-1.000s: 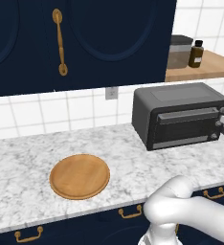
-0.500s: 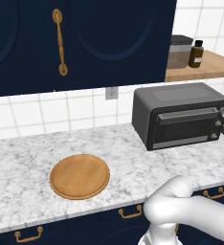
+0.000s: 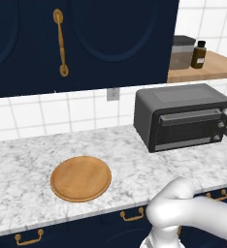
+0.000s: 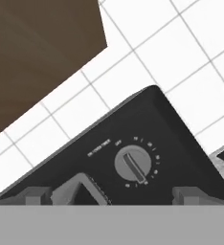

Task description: Pick up the kebab skewer and baguette bread, and place them inside the toaster oven. Close the toaster oven door and start by setting the timer.

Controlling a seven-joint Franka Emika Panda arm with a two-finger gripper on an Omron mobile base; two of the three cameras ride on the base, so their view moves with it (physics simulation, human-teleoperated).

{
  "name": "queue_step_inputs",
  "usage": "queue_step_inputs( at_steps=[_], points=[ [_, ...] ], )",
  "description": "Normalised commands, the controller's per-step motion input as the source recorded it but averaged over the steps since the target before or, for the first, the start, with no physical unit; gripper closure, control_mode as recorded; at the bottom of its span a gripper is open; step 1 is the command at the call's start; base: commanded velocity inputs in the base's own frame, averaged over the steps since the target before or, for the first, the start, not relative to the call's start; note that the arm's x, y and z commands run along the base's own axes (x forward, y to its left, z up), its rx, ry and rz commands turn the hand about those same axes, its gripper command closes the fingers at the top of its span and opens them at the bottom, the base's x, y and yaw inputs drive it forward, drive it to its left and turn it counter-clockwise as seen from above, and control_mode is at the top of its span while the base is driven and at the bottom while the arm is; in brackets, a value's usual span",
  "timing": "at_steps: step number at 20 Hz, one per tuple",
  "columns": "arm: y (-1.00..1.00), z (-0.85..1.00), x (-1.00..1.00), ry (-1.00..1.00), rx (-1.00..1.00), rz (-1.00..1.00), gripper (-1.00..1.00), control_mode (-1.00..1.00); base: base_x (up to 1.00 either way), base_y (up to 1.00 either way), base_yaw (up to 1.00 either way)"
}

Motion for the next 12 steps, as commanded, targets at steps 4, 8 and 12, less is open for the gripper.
queue_step_inputs(
  at_steps=[4,8,12],
  points=[
    [0.00,0.00,0.31,0.00,0.01,-0.01,-1.00,-1.00,0.00,0.00,0.00],
    [-0.20,0.00,0.16,0.00,0.00,-0.03,-1.00,-1.00,0.00,0.00,0.00],
    [-0.17,0.00,0.11,0.00,0.00,-0.04,-1.00,-1.00,0.00,0.00,0.00]
  ],
)
